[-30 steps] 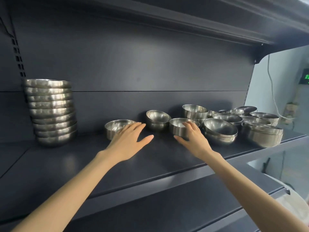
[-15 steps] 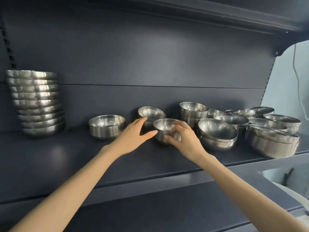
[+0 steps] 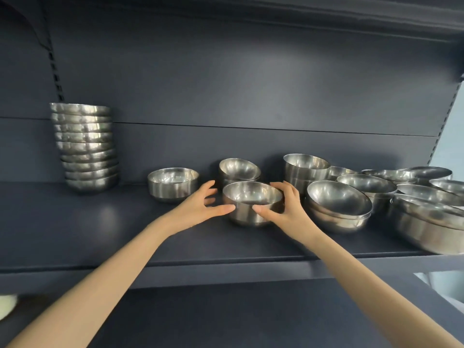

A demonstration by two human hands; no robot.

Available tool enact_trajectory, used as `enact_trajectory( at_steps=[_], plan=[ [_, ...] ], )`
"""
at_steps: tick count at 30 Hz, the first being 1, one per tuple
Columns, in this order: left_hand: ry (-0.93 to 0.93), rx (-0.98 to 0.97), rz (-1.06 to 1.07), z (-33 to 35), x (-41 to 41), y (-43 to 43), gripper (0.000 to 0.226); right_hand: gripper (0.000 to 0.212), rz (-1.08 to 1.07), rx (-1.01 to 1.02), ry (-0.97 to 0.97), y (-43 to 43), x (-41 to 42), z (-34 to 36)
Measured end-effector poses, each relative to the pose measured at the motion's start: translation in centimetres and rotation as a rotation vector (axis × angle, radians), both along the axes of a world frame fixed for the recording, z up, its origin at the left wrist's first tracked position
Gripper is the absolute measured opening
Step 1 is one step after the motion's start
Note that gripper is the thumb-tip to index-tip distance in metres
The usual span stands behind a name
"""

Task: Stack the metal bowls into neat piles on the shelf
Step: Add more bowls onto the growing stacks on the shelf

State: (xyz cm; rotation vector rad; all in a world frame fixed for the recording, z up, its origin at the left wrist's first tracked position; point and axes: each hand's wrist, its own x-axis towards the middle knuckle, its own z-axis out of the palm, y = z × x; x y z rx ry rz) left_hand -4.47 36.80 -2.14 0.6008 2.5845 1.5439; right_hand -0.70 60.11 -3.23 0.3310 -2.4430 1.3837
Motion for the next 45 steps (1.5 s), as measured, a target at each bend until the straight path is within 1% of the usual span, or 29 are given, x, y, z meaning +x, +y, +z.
enact_trajectory(
  at_steps=[1,2,3,6,7,13,16,18,21,25,31,33,38,40,43,45],
  plan=[
    [-0.007,0.011,0.008,0.1,0.0,0.3,0.107,0.084,-0.002,-0.006,-0.069,0.1,-0.1,0.0],
    [-0.01,0.026,0.014,0.1,0.1,0.6,0.098,0.096,0.013,-0.033,-0.124,0.2,-0.2,-0.1],
    [-0.013,0.043,0.017,0.1,0.2,0.9,0.088,0.102,0.037,-0.061,-0.156,0.3,-0.3,-0.2],
    [0.007,0.099,0.001,-0.4,0.2,1.5,0.048,0.105,0.054,-0.106,-0.16,0.3,-0.1,-0.2],
    [0.021,0.12,0.004,-0.5,0.3,1.5,0.042,0.104,0.05,-0.122,-0.148,0.3,-0.2,-0.3],
    [0.117,0.238,0.043,-0.1,1.0,1.1,0.045,0.1,0.103,-0.203,-0.046,-0.8,-0.3,-0.2],
    [0.172,0.28,0.064,0.4,1.4,0.3,0.047,0.085,0.143,-0.241,-0.007,-1.9,-0.5,0.4],
    [0.209,0.289,0.073,0.9,1.6,-0.3,0.046,0.08,0.177,-0.262,0.004,-2.8,-0.7,0.9],
    [0.252,0.29,0.08,1.8,1.6,-1.6,0.049,0.084,0.194,-0.282,0.038,-4.4,-1.5,1.5],
    [0.316,0.298,0.134,3.4,0.7,-3.6,0.057,0.083,0.188,-0.293,0.058,-6.7,-2.9,2.9],
    [0.367,0.293,0.147,5.6,-1.1,-7.1,0.053,0.105,0.172,-0.292,0.052,-10.3,-5.4,5.2],
    [0.384,0.283,0.156,6.4,-1.7,-8.3,0.05,0.108,0.157,-0.289,0.038,-11.6,-6.3,5.9],
    [0.354,0.309,0.167,6.8,-3.8,-10.9,0.042,0.079,0.144,-0.267,0.024,-14.5,-8.7,7.0],
    [0.314,0.34,0.194,6.4,-4.7,-11.7,0.047,0.077,0.131,-0.264,0.008,-15.6,-9.6,6.8],
    [0.284,0.338,0.18,5.5,-6.0,-12.7,0.034,0.078,0.105,-0.258,-0.028,-16.7,-10.8,6.0],
    [0.255,0.326,0.171,4.9,-6.7,-13.2,0.034,0.076,0.093,-0.251,-0.043,-17.2,-11.1,5.4]
  ],
)
